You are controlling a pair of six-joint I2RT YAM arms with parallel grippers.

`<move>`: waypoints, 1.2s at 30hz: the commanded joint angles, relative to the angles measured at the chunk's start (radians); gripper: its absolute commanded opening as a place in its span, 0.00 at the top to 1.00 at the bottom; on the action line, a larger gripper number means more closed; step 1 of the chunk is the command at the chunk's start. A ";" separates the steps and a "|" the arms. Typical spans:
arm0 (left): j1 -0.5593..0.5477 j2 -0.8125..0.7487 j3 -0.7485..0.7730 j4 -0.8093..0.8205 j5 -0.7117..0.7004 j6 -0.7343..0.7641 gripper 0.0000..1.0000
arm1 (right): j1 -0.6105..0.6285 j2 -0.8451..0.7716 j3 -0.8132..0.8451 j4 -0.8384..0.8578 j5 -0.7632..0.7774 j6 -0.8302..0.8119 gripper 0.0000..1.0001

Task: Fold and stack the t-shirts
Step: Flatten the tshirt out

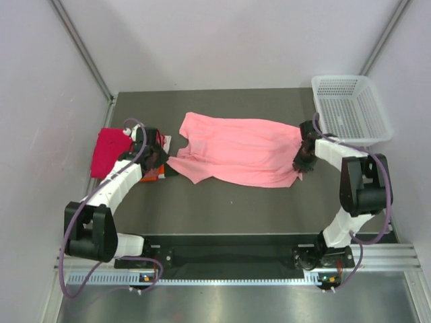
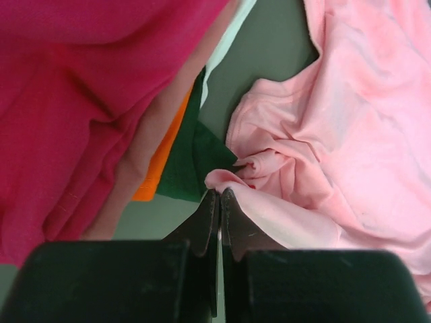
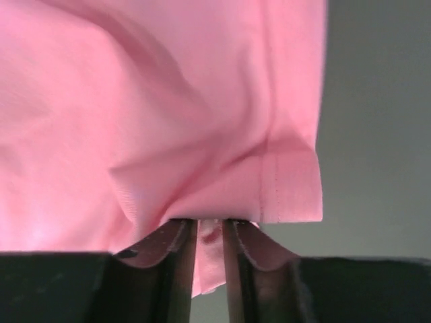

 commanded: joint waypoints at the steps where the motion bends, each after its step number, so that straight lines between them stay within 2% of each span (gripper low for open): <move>1: 0.009 -0.001 -0.027 0.076 -0.034 -0.006 1.00 | 0.035 0.104 0.119 0.030 -0.004 0.027 0.77; 3: 0.009 0.001 -0.043 0.094 -0.043 -0.006 1.00 | 0.041 0.084 0.121 0.037 0.005 0.027 0.64; 5: 0.009 0.004 -0.049 0.105 -0.050 -0.005 1.00 | 0.041 0.049 0.103 0.042 0.029 0.022 0.59; 7: 0.009 0.008 -0.055 0.112 -0.043 -0.002 1.00 | 0.039 0.029 0.090 0.022 0.045 0.011 0.58; 11: 0.009 0.010 -0.067 0.123 -0.017 0.005 1.00 | 0.036 -0.116 -0.055 0.021 0.083 0.002 0.58; 13: 0.009 0.007 -0.081 0.132 0.001 0.006 1.00 | 0.027 -0.176 -0.104 0.025 0.096 -0.001 0.54; 17: 0.007 -0.007 -0.086 0.132 0.012 0.009 1.00 | 0.007 -0.293 -0.193 0.019 0.094 -0.010 0.53; 26: 0.007 -0.054 -0.122 0.149 0.007 0.021 1.00 | -0.025 -0.373 -0.279 0.028 0.065 0.000 0.54; 30: 0.005 -0.055 -0.122 0.149 0.009 0.021 1.00 | -0.034 -0.373 -0.301 0.028 0.063 0.040 0.60; 36: 0.005 -0.051 -0.122 0.152 0.015 0.021 1.00 | -0.044 -0.350 -0.348 0.097 0.036 0.070 0.60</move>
